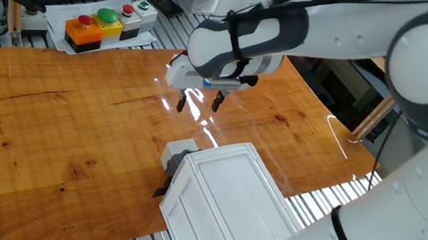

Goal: Press the button horizontally

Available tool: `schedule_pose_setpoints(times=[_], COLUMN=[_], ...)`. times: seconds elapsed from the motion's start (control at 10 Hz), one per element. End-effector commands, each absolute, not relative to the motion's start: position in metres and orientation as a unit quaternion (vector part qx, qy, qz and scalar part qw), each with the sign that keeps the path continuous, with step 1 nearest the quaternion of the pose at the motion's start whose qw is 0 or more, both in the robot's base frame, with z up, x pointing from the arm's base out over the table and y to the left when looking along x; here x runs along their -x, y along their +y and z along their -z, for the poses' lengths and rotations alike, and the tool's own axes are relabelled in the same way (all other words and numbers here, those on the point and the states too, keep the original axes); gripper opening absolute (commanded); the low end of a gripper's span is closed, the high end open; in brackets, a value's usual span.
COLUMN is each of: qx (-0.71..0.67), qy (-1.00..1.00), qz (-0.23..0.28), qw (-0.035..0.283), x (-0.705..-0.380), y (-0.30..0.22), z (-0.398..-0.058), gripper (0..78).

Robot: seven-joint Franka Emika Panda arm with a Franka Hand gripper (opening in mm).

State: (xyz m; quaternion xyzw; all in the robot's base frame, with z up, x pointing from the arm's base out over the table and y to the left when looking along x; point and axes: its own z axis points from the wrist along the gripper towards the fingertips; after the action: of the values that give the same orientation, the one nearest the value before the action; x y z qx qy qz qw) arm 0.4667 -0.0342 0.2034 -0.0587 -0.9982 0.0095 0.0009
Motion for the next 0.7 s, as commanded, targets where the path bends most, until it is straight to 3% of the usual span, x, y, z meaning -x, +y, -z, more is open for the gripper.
schedule_pose_setpoints(times=[0.1,0.7], qx=[0.052,0.046], qy=[-0.999,-0.999], qz=[-0.004,-0.001], qw=[-0.011,-0.027], x=[-0.467,-0.470], y=[-0.030,-0.024], z=[-0.216,-0.234], gripper=[77.4,77.4])
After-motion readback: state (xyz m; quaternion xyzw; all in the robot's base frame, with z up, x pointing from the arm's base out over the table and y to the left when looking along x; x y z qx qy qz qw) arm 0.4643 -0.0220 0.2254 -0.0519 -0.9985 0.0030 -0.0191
